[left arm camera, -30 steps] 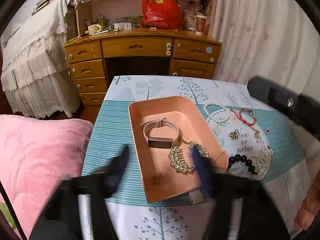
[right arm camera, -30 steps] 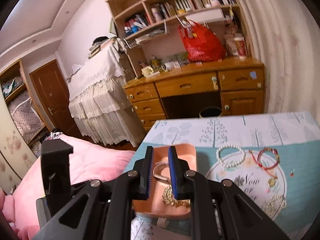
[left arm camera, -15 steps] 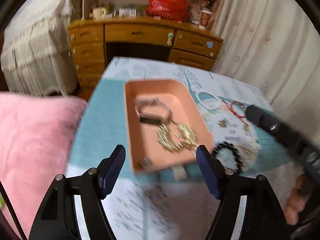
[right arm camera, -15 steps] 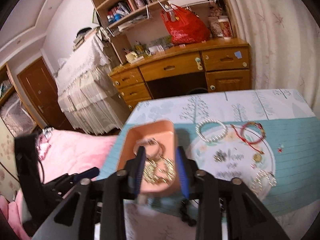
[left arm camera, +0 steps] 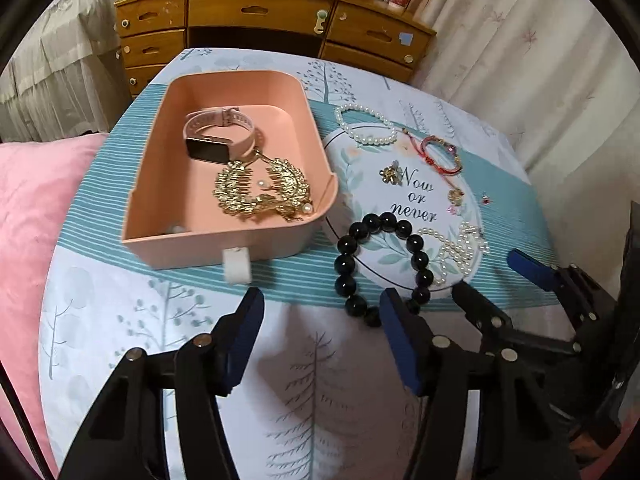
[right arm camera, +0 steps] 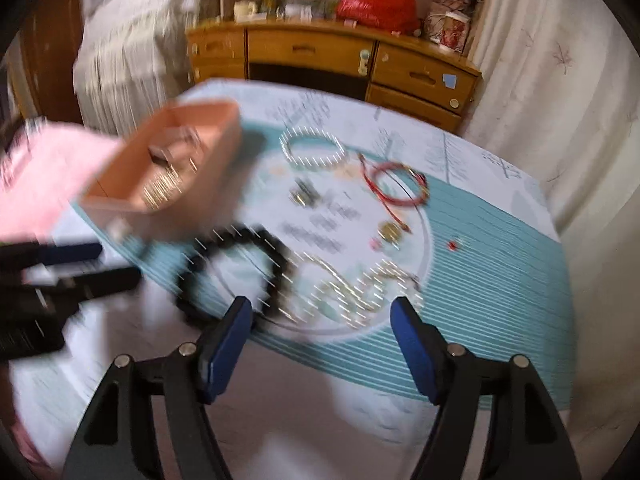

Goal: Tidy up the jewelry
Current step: 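Grasp the black bead bracelet with the left gripper while the right grasps the pearl necklace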

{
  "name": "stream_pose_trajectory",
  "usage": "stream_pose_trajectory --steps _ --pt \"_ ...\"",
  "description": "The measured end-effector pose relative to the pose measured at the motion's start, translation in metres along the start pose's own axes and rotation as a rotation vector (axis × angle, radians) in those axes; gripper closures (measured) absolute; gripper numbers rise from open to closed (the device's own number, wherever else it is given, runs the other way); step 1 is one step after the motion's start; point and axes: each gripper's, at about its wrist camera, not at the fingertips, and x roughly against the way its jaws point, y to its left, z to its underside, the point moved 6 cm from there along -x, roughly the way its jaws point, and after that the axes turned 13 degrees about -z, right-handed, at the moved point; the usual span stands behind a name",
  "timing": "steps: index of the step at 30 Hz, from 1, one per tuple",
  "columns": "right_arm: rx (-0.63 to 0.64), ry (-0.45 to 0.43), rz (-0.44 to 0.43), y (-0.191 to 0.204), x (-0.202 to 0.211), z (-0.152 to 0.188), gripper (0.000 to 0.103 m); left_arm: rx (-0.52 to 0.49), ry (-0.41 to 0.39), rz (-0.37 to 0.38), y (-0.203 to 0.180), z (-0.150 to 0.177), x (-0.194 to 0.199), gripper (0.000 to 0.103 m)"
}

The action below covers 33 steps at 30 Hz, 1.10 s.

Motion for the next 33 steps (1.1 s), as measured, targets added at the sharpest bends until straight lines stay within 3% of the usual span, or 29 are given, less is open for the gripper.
stream_pose_trajectory --steps 5,7,11,16,23,27,30,31,32,33 --pt "0.021 0.027 0.004 -0.030 -0.014 0.014 0.031 0.003 -0.010 -0.046 -0.016 -0.003 -0.015 0.055" --pt "-0.009 0.019 -0.024 -0.038 -0.017 0.014 0.031 0.024 -0.014 -0.074 -0.019 -0.002 -0.018 0.067" --pt "-0.047 0.007 -0.080 -0.050 -0.025 0.016 0.029 0.078 -0.013 -0.104 -0.023 0.000 -0.027 0.067" --pt "-0.001 -0.009 -0.131 -0.048 -0.033 0.009 0.022 0.075 -0.022 -0.161 -0.029 0.002 -0.032 0.067" --pt "0.049 -0.032 -0.160 -0.043 -0.040 0.001 0.013 0.037 -0.054 -0.253 -0.040 -0.003 -0.038 0.067" --pt "0.041 -0.050 -0.158 -0.041 -0.042 0.000 0.009 0.037 -0.072 -0.248 -0.042 -0.005 -0.039 0.067" --pt "0.067 -0.048 -0.178 -0.041 -0.042 -0.001 0.017 0.043 -0.083 -0.247 -0.041 -0.003 -0.037 0.068" --pt "0.083 -0.064 -0.186 -0.040 -0.040 -0.003 0.036 0.042 -0.087 -0.244 -0.041 -0.002 -0.037 0.074" --pt "0.087 -0.076 -0.190 -0.039 -0.037 -0.003 0.048 0.038 -0.094 -0.241 -0.042 -0.001 -0.036 0.079" --pt "0.087 -0.082 -0.189 -0.039 -0.036 -0.004 0.069 0.034 -0.097 -0.238 -0.043 0.000 -0.035 0.088"
